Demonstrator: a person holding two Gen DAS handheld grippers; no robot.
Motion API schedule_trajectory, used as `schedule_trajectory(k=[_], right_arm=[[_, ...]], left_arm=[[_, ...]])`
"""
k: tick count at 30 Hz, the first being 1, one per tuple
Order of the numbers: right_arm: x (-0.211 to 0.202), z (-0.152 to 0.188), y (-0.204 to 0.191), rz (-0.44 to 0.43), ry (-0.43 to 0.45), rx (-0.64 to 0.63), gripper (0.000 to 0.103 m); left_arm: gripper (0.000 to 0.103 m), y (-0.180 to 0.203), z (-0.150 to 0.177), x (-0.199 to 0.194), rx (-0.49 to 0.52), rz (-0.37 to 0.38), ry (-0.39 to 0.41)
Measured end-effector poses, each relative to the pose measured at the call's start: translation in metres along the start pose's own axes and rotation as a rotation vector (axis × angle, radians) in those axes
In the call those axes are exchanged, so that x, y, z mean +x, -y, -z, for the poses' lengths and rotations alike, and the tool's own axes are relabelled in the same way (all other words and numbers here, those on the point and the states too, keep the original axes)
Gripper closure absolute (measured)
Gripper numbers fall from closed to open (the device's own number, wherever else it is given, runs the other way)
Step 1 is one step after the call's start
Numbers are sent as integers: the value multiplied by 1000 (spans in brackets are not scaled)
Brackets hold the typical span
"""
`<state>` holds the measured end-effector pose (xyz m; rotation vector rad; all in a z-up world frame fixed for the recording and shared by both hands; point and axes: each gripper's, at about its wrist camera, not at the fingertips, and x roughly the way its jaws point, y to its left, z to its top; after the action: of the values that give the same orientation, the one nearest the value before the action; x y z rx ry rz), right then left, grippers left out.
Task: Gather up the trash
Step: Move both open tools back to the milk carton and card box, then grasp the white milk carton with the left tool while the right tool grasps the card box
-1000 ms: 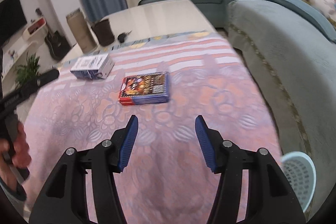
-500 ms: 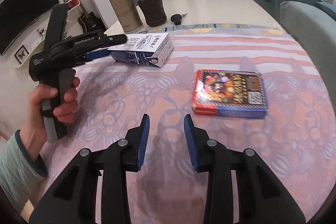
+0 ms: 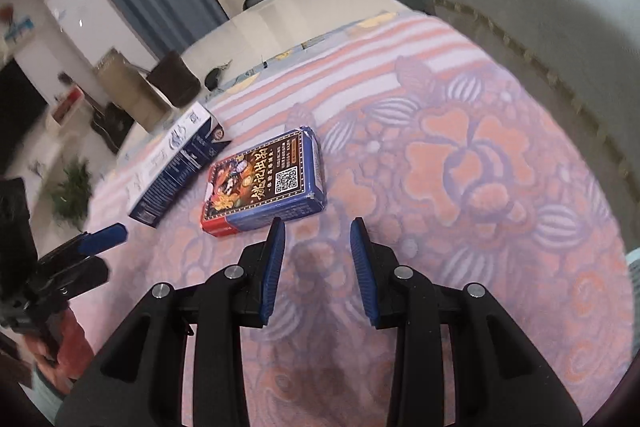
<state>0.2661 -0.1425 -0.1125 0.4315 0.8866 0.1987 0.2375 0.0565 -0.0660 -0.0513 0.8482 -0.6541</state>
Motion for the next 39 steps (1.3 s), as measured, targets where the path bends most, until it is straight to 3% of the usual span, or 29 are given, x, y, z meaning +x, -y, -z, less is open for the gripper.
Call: schedule_trajectory(k=[2,4,7,9,12,15,18,19,25,28,32,34,37,39], right_arm=[[0,-1,-2,-3,0,-16,72],[0,1,-10,-9,-12,-64,72],[0,7,-25,-4,-40,-128,72],[7,7,-34,13,-87,-162,68],[13,-2,-43,10,-121,-172,45],[21,-17,-41,20,-150,-126,41],[32,-31,-36,3,-161,-75,38],[36,-37,-36,-1,-162,-60,36],[66,-61,-58,52,-155,-27,17],[81,-62,-80,112,-131,-86,17],[96,-51,-112,254,-111,-223,17],[94,-39,-119,304,-107,-285,28],[75,-21,-118,270,-115,-333,42],[59,-7,-115,232,-132,-354,45]], left_arm=[[18,-2,-10,-3,29,-133,37],[17,-7,-24,8,55,-262,29],[17,-22,-40,40,77,-339,-52],[18,-31,-46,57,68,-323,-94],[22,-36,-51,80,78,-358,-149],[29,-35,-50,84,80,-382,-152],[38,-42,-41,67,40,-390,-135],[41,-52,-34,54,-24,-378,-125],[46,-59,6,10,-142,-353,-67],[46,-59,17,-3,-172,-355,-47],[47,-59,24,-9,-188,-376,-24],[47,-58,28,-15,-193,-384,-18],[48,-51,38,-23,-207,-368,-6],[49,-44,42,-28,-209,-365,4]])
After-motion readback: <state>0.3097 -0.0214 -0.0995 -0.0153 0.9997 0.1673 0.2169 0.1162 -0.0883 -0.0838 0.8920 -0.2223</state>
